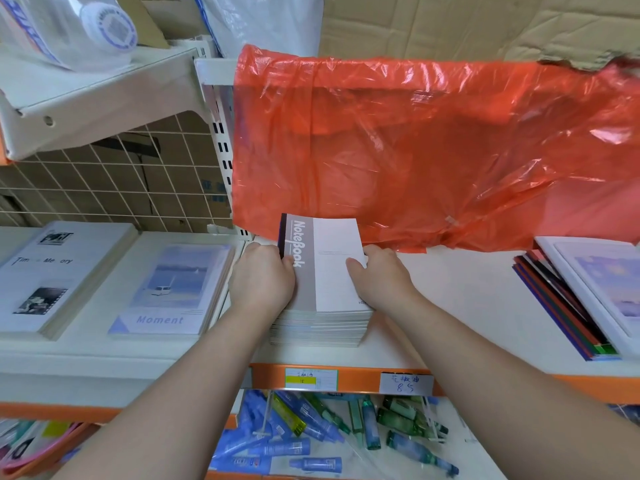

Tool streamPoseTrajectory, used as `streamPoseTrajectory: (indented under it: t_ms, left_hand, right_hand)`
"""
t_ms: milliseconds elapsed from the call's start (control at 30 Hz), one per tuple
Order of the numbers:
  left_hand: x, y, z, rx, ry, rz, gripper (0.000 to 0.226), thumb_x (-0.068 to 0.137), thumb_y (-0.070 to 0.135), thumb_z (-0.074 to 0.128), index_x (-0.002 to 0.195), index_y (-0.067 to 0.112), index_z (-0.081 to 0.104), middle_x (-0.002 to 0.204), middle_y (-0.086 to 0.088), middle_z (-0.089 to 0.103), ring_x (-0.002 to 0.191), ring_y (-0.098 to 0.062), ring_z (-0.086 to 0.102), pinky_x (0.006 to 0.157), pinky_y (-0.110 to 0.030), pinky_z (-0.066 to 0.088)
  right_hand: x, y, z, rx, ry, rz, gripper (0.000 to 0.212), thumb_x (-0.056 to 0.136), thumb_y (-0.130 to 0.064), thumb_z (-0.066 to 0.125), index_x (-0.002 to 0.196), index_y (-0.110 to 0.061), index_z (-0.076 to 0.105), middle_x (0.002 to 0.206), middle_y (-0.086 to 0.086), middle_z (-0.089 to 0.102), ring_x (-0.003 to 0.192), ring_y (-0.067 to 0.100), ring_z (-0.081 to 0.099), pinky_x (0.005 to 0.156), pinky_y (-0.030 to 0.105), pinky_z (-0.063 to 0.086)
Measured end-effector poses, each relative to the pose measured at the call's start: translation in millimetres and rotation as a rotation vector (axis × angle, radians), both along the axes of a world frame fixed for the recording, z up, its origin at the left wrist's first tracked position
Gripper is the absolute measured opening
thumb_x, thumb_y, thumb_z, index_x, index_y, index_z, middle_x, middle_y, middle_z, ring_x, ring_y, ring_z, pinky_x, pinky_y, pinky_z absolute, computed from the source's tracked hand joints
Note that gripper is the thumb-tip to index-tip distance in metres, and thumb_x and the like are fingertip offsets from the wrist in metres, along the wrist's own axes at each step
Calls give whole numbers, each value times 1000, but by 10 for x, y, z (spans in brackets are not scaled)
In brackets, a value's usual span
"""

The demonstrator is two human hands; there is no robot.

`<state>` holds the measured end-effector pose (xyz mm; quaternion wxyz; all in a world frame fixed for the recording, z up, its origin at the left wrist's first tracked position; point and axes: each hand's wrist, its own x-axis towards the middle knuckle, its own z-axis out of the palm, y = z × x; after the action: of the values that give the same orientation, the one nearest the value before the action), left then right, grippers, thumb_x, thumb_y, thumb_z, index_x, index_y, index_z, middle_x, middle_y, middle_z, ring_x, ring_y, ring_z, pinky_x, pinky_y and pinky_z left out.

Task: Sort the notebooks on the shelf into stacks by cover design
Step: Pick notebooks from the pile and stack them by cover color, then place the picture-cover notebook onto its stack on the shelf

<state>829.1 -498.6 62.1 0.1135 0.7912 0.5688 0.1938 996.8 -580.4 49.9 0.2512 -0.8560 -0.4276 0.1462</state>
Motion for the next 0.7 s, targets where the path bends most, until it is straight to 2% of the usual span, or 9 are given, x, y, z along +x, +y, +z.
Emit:
streamPoseTrajectory:
  t_ms: [100,233,333,433,500,533,600,700]
  left_hand:
    - [2,-1,-4,-8,6,-3,31,97,34,49,89,8,64,102,-16,60,93,-36,56,67,-32,35]
    - [14,-46,104,10,4,6,31,96,34,49,96,6,61,107,-18,58,98,-39,55,72,-37,40]
    - [145,-149,314,121,-5,-51,29,95,30,48,103,4,60,108,-19,54,103,-41,51,83,-43,42]
    - [465,-315,459,196,7,-234,31,96,30,49,112,6,59,115,-18,55,109,-39,49,90,-44,39]
    - [753,-461,467,202,16,-390,38,96,32,51,123,5,57,129,-18,54,119,-38,47,101,-42,37]
    - [906,-542,444,195,39,-461,44,96,33,50,130,4,53,138,-19,51,127,-37,44,108,-41,33]
    - [1207,-727,370,167,134,-582,57,98,38,46,143,3,40,153,-19,36,141,-38,31,118,-41,24]
    - [1605,-992,223,118,287,-695,67,102,45,36,154,7,21,163,-15,16,150,-36,12,122,-42,14]
  right_hand:
    - [-3,6,-35,7,9,0,41,95,-43,42,122,-15,56,126,10,51,111,30,53,85,35,44]
    - [29,0,-75,31,102,5,45,90,-53,39,108,-18,59,109,12,64,94,29,62,81,35,48]
    - [168,-88,2,88,98,-20,40,98,-44,37,108,-14,61,109,12,64,102,29,57,77,32,39]
    - [414,-295,97,91,40,-6,36,102,-36,35,114,-10,58,115,11,62,110,31,53,78,31,34]
    - [625,-496,104,41,-41,14,38,102,-35,36,121,-8,54,123,13,58,119,33,50,86,34,38]
    - [737,-612,87,-5,-107,28,41,102,-35,37,127,-6,51,129,14,54,126,34,45,95,37,39]
    - [958,-868,42,-122,-255,51,49,102,-35,37,139,-4,41,144,16,43,138,36,31,111,42,30]
    - [1272,-1258,-21,-269,-400,26,56,102,-39,32,147,-7,29,156,15,25,146,35,14,118,45,17]
